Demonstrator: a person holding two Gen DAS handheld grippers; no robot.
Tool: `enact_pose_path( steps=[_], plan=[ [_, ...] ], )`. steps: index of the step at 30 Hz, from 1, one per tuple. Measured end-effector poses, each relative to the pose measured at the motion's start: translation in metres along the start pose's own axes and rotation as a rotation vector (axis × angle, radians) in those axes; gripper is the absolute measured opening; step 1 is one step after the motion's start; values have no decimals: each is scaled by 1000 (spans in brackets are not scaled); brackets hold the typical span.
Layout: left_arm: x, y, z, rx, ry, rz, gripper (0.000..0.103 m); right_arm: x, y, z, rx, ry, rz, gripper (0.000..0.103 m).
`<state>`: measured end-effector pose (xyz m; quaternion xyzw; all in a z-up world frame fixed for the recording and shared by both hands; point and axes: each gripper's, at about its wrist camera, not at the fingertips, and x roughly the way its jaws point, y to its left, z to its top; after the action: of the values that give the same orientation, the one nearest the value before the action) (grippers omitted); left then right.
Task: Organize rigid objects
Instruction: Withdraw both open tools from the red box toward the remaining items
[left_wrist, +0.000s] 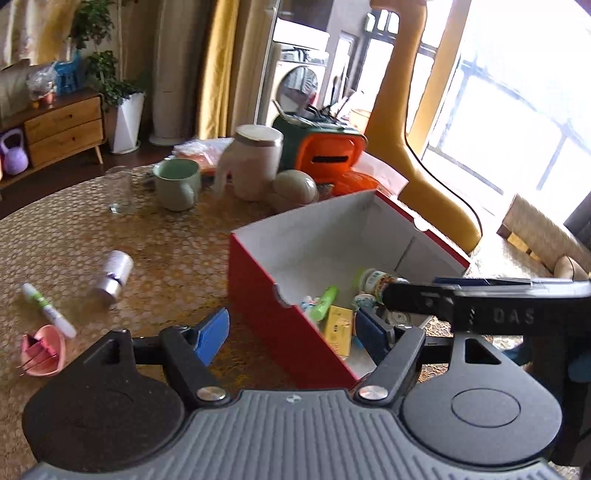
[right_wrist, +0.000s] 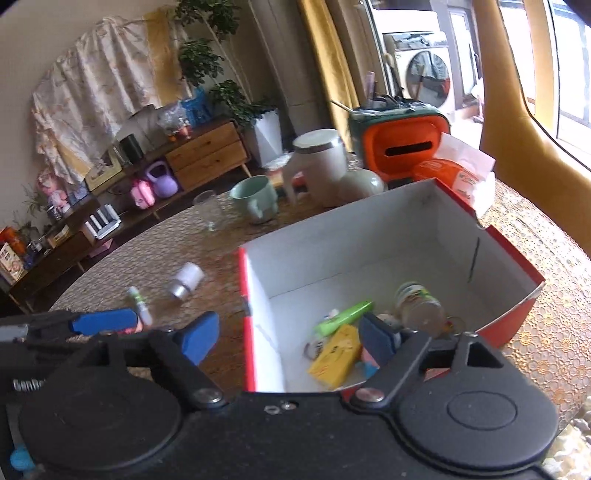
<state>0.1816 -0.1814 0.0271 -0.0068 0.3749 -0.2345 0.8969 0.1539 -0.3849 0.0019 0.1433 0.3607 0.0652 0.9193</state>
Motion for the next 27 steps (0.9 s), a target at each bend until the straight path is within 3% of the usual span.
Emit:
enact_pose_path(
  steps=[6, 21, 25, 27],
  plan=[
    [-26, 26, -11, -28, -31, 23, 76, -7, 28, -8, -35, -22, 39, 91],
    [-69, 109, -47, -130, -55, 102, 86, 14, 102, -30, -154, 4, 97, 91],
    [-73, 133, -56, -157, -62, 124, 91, 26, 122, -32, -182, 26, 99, 91],
    [-74, 144, -60, -167, -64, 137, 99, 34, 133, -31, -198, 34, 97, 91]
  ],
)
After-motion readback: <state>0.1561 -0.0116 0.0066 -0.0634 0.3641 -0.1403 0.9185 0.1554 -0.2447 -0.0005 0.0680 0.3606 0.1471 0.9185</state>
